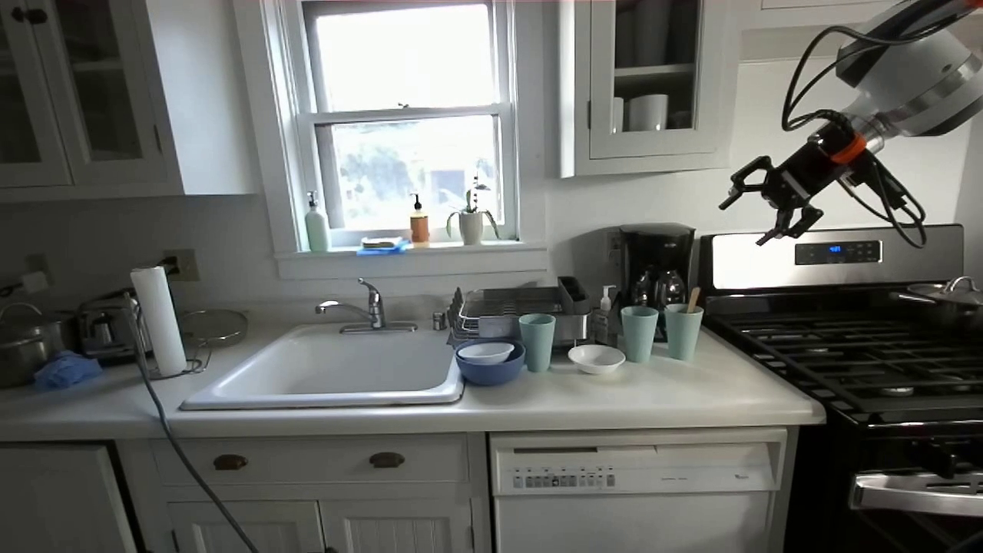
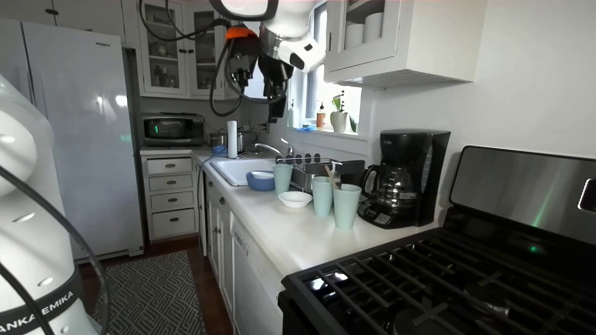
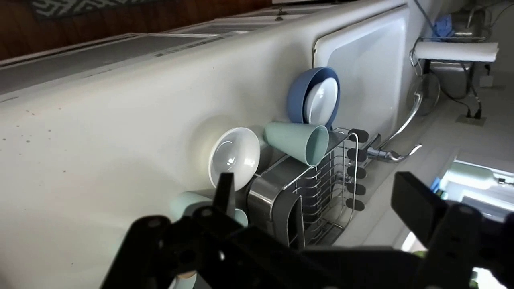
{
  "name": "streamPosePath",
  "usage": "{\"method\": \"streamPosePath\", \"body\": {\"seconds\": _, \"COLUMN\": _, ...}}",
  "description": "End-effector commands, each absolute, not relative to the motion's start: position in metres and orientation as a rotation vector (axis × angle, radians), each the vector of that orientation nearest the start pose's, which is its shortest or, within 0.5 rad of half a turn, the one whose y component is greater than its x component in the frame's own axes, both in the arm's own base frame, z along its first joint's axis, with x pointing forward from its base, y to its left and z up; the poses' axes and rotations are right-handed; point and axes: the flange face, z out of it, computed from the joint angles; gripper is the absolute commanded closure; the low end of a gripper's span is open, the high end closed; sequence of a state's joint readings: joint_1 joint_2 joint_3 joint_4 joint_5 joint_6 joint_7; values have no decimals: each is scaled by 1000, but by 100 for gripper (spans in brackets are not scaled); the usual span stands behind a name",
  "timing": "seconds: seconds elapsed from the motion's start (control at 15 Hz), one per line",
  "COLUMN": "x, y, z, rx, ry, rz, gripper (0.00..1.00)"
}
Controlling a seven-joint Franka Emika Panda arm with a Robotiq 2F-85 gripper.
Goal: Pick up the fork on the countertop near the light blue cups and put it in the far right light blue cup
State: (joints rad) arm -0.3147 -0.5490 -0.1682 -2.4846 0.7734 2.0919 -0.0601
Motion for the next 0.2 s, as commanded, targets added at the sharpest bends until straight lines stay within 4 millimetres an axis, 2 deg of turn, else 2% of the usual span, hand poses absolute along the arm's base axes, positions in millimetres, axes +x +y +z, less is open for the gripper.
{"method": "streamPosePath", "body": {"seconds": 0.0, "x": 367, "y": -159, "z": 509, "rx": -2224, "ry": 878, "rz": -415, "gripper": 0}}
{"method": "streamPosePath", "body": {"seconds": 0.13, "x": 364, "y": -159, "z": 507, "rx": -2225, "ry": 884, "rz": -418, "gripper": 0}}
